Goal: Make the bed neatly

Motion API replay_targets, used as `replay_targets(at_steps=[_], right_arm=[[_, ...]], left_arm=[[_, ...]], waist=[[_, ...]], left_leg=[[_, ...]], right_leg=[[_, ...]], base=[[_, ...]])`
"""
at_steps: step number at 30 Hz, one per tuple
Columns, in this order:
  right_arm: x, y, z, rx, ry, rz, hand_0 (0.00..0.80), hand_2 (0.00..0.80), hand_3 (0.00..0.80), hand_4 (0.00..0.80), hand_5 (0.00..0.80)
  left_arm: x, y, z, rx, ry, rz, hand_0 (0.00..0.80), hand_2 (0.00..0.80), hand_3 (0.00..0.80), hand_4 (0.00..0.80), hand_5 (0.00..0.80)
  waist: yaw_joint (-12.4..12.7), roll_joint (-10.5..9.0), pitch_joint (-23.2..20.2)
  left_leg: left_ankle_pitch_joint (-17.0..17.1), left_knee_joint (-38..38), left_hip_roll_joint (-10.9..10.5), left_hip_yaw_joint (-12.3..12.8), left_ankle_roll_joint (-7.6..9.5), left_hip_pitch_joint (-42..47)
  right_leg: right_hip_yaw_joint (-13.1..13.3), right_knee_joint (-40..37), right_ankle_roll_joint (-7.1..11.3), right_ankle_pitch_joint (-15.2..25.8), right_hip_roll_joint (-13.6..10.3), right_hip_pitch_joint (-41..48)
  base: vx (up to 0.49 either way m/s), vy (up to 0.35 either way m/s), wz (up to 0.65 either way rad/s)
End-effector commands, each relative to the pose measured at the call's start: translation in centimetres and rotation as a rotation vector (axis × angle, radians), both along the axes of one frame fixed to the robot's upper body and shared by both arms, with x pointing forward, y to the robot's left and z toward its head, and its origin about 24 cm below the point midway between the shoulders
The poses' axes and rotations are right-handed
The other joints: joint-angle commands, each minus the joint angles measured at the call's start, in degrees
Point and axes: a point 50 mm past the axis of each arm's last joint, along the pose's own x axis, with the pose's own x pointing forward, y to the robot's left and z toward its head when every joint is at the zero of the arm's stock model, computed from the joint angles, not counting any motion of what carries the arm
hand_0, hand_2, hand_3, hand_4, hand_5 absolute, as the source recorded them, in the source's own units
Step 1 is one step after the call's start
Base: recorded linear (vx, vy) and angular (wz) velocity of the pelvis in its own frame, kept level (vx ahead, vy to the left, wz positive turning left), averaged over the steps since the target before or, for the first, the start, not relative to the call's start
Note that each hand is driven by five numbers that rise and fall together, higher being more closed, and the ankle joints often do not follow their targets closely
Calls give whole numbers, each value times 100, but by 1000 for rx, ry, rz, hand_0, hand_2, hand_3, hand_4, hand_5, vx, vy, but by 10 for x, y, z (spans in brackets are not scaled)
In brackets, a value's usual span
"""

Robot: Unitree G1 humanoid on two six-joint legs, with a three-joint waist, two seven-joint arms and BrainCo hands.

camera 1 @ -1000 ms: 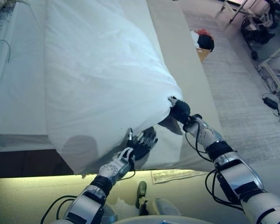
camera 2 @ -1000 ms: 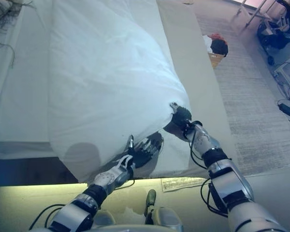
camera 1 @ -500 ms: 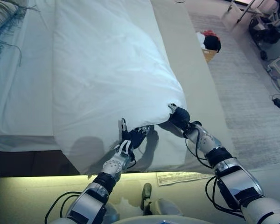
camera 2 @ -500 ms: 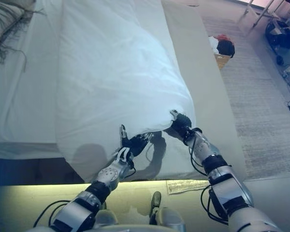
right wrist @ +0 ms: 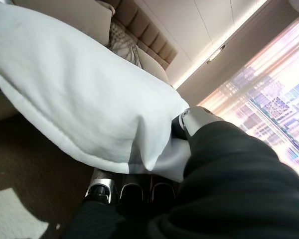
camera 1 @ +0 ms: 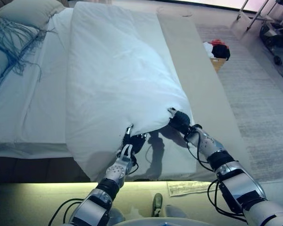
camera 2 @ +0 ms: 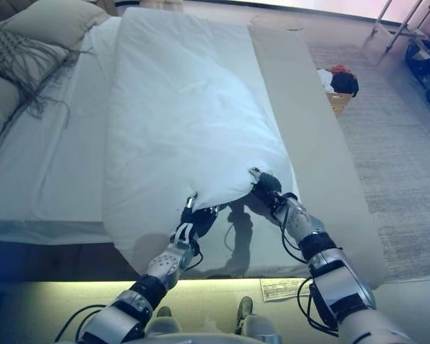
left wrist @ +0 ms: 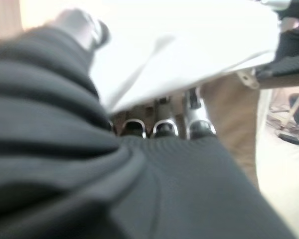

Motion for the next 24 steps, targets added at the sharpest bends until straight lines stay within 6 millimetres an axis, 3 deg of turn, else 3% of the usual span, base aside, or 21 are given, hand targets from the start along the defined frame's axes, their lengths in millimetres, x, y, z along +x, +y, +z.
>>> replay_targets(at_steps=[1,6,7,8,13,17,18,19,22,24], right_arm=[[6,-42,21,-13,-124,-102,800,800,800,800,800],[-7,-51,2,-78,-67,-71,800,800,800,800,800],[-11,-55,-6,-115,-38,-59,624,624,624,624,624],[-17,-58,-13,-141,-12,-50,0,0,0,0,0],[-61,-76,-61,-201,158,7,0,0,0,0,0],[-130,-95,-117,-163,408,13,0,0,0,0,0],[-139,-96,-123,-150,448,7,0,0,0,0,0],[-163,-100,-138,-132,535,-13,0,0,0,0,0],[-197,-102,-157,-94,668,-73,0,0,0,0,0],[-208,-103,-162,-58,717,-138,0,0,0,0,0]], left_arm=[[17,45,8,54,-44,197,800,800,800,800,800],[9,69,-1,115,-7,265,800,800,800,800,800],[6,75,-5,134,1,278,800,800,800,800,800],[2,81,-8,149,9,288,800,800,800,800,800],[-19,124,-23,277,61,369,800,800,800,800,800],[-52,181,-35,356,107,514,800,800,800,800,800],[-57,189,-36,370,112,536,800,800,800,800,800],[-68,204,-39,388,123,566,800,800,800,800,800],[-91,232,-42,442,162,611,800,800,800,800,800],[-108,250,-44,474,193,623,800,800,800,800,800]], waist=[[224,-184,-517],[282,-133,-605],[299,-127,-625],[314,-121,-637],[364,-78,-684],[406,7,-730],[412,18,-739],[433,62,-754],[479,162,-790],[501,222,-814]], left_leg=[[202,-185,98,-235,-57,-211],[198,-230,56,-295,-48,-168],[200,-243,41,-308,-46,-165],[202,-245,28,-323,-44,-172],[218,-245,-57,-409,-12,-225],[221,-245,-150,-467,51,-246],[218,-245,-162,-472,58,-248],[214,-245,-194,-489,75,-253],[197,-245,-274,-529,116,-260],[178,-237,-331,-538,141,-268]], right_leg=[[-248,491,446,-782,-449,292],[-339,435,452,-795,-468,386],[-357,416,453,-794,-474,403],[-368,398,454,-786,-479,414],[-416,375,462,-776,-510,435],[-413,374,448,-807,-526,463],[-411,375,447,-814,-530,465],[-402,380,440,-830,-534,471],[-397,385,442,-852,-563,493],[-392,363,455,-849,-590,514]], base=[[8,36,9],[5,49,9],[-6,50,6],[-13,45,10],[-37,61,12],[-37,87,7],[-38,95,1],[-39,102,1],[-41,122,2],[-52,149,2]])
